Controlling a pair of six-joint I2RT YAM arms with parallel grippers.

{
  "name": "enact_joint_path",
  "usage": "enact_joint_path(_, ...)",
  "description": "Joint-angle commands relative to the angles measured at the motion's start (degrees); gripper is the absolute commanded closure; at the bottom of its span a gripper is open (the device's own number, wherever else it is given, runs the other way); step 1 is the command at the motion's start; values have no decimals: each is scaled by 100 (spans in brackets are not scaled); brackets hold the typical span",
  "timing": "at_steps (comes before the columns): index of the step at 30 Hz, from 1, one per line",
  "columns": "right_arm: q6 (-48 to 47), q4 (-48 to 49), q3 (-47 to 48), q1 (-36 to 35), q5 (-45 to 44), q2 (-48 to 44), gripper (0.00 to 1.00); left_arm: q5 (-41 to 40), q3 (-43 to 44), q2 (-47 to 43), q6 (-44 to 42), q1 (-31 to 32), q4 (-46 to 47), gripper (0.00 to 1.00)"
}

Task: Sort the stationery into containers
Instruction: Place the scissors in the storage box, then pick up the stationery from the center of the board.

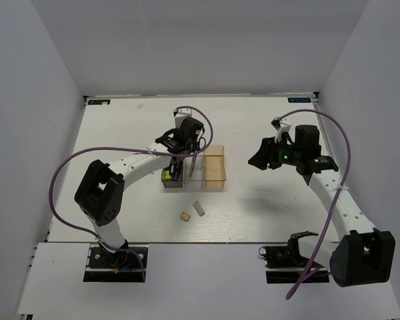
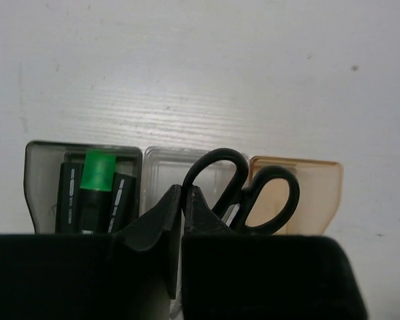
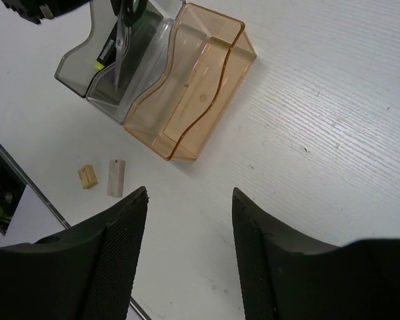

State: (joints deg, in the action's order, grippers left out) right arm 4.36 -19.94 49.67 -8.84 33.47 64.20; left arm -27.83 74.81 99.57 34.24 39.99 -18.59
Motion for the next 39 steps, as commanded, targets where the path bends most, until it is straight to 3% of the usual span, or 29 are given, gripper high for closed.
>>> enact_joint_path(1,12,70,-54,67,186,-48,43,-249,-343,-332,268,35,154,82)
enact_joint_path(4,47,70,-45,102,238,-48,43,-257,-528,-403,276,35,198,73)
enact_joint_path(5,47,70,-54,119,230,-40,41,-231,-528,-403,215,27,189,61)
enact_joint_path(7,47,78,-63,137,273,-22,41,-144,-485,-438,180,35,180,55)
enact_joint_path(8,47,61,-54,154,291,-39,41,-48,-432,-456,119,44,154,46)
enact_joint_path(11,47,61,-71,181,309,-31,41,-38,-353,-640,-109,167,206,41)
enact_joint_path(12,30,70,-71,207,344,-40,41,-38,-370,-701,-171,185,294,43)
enact_joint_path(13,30,61,-80,225,361,-31,49,-64,-388,-902,-302,263,312,48)
enact_joint_path(14,21,70,-72,242,379,-40,56,-99,-405,-1000,-495,360,373,67)
enact_joint_path(16,-23,61,-80,242,379,-14,83,-292,-511,-1185,-707,492,339,92)
enact_joint_path(17,-58,-52,-45,243,379,4,100,-345,-546,-1525,-986,719,278,100)
enact_joint_path(20,-662,-263,104,155,780,118,100,-477,-879,-2263,-1069,1106,-311,100)
enact_joint_path(22,-1031,-738,253,-116,1020,328,100,-311,-1562,-2845,-815,1204,-870,98)
enact_joint_path(23,-1112,-904,271,-214,1073,443,100,-258,-1948,-3055,-544,1230,-1048,87)
enact_joint_path(24,-1165,-1054,297,-345,986,487,100,-223,-2135,-3710,-411,1231,-1372,54)
enact_joint_path(28,-1253,-1047,262,-1897,214,794,100,417,-3311,-5006,520,880,-2437,35)
enact_joint_path(29,-1236,-1020,289,-2146,21,848,99,445,-3462,-5461,783,844,-2796,35)
enact_joint_path(32,-1183,-959,438,-3373,-1216,1355,85,420,-4112,-6560,1198,818,-3245,34)
enact_joint_path(34,-1078,-1055,796,-3676,-1773,1778,75,341,-4272,-7219,1497,809,-3466,34)
enact_joint_path(39,-472,-1161,1413,-4626,-2705,2640,51,15,-4378,-7812,1717,800,-4371,31)
